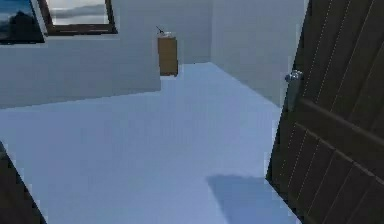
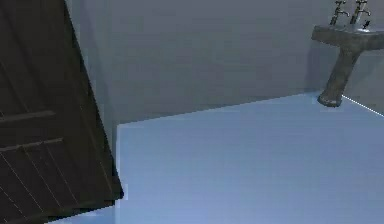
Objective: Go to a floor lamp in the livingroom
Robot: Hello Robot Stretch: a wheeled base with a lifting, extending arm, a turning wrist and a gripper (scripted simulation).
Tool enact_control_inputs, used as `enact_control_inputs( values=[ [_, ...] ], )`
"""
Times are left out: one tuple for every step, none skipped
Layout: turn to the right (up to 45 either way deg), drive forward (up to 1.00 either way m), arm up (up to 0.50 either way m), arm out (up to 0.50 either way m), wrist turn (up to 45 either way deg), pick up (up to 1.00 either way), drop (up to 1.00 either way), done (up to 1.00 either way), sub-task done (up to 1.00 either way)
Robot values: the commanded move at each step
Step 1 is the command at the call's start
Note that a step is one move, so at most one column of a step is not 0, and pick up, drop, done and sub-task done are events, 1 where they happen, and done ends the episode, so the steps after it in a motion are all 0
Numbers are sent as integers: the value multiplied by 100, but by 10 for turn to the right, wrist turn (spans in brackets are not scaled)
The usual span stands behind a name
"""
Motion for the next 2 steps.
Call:
enact_control_inputs(
  values=[
    [0,100,0,0,0,0,0,0,0],
    [60,0,0,0,0,0,0,0,0]
  ],
)
